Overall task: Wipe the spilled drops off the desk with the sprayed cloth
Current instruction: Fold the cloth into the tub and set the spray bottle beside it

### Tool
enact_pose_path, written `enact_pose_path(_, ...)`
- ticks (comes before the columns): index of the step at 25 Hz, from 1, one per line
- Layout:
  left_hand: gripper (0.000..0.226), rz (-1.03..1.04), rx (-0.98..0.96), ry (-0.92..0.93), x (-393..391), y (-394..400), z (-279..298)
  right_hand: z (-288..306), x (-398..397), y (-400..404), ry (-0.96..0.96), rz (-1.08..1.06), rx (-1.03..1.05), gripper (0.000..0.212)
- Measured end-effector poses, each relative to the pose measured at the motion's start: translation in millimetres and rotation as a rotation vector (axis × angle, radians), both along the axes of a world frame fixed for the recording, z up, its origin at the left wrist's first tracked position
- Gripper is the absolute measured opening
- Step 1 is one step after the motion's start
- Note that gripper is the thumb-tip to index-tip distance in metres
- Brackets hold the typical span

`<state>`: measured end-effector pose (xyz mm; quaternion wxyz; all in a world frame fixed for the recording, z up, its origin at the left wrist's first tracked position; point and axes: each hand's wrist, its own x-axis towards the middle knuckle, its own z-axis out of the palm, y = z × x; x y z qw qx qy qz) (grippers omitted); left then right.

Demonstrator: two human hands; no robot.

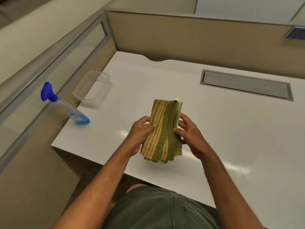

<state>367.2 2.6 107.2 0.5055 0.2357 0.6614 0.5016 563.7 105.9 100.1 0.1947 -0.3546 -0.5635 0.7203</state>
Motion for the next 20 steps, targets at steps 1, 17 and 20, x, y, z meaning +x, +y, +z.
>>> enact_pose_path(1,0.023,0.007,0.013,-0.014,-2.6,-1.3,3.2,3.4,-2.6,2.0,0.019,-0.005,0.016,0.053)
enact_pose_path(17,0.065,-0.08,0.082,-0.126,-93.1,-4.0,66.4,70.9,-87.1,12.3,0.128,0.023,0.382,0.068)
enact_pose_path(20,0.068,-0.155,0.095,-0.124,-116.8,-12.7,55.1,72.4,-119.6,3.0,0.149,-0.064,0.357,0.059)
